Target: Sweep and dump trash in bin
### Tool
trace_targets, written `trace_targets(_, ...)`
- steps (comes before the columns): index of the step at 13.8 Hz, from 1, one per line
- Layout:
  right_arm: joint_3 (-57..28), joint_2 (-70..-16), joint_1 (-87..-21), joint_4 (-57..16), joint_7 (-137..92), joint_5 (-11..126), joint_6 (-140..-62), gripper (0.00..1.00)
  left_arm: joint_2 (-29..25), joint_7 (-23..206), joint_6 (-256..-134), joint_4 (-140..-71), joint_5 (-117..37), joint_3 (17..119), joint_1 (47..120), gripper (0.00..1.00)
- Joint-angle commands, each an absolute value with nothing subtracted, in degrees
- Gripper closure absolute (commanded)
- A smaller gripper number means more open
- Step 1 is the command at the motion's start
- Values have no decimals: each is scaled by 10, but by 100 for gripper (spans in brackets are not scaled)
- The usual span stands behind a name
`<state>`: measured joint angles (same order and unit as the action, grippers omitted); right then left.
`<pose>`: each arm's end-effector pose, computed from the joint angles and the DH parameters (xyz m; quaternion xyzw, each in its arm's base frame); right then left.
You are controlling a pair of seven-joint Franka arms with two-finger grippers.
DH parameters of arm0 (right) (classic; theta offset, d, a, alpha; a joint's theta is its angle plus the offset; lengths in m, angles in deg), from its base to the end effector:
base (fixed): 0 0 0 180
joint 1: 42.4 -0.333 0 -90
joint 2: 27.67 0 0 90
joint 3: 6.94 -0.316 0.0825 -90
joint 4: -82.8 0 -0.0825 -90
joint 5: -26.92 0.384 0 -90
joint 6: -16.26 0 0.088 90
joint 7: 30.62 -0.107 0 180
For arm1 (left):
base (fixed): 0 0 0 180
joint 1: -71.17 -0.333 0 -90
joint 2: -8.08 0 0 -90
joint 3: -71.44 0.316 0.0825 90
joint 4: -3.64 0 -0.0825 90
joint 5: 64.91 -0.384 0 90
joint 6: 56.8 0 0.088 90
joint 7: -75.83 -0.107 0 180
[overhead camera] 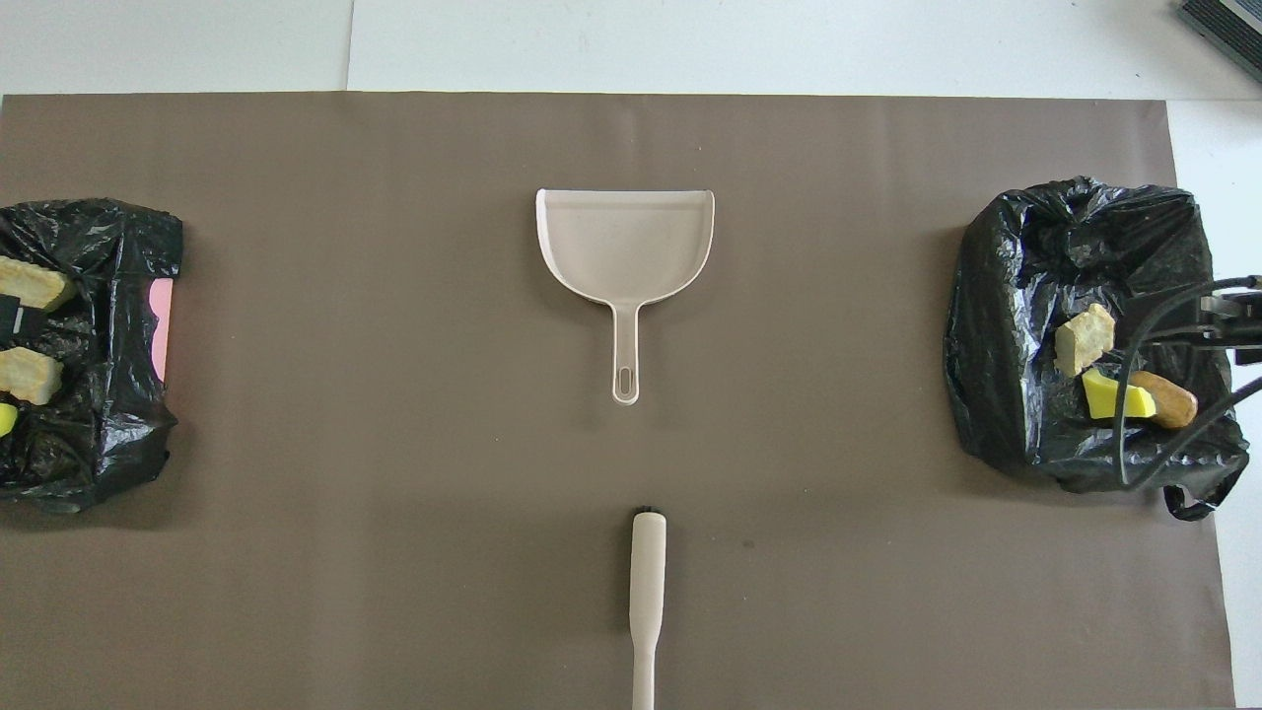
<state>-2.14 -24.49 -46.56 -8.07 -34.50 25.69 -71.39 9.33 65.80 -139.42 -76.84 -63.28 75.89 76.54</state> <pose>0.5331 -0.0097 0.6438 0.9992 -0.0398 -0.0002 0.0084 0.5315 -0.0113 0.7019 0.9947 -0.0976 0.0306 0.0125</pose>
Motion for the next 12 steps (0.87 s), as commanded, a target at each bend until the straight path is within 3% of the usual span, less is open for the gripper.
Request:
trace_targets(1, -22, -240, -461, -83, -311, 268, -709, 0, 119, 667, -1394, -801, -624, 755, 763, 0)
trace_targets(12, -21, -227, -460, -109, -311, 268, -722, 0, 119, 698, -1394, -802, -632, 749, 764, 0)
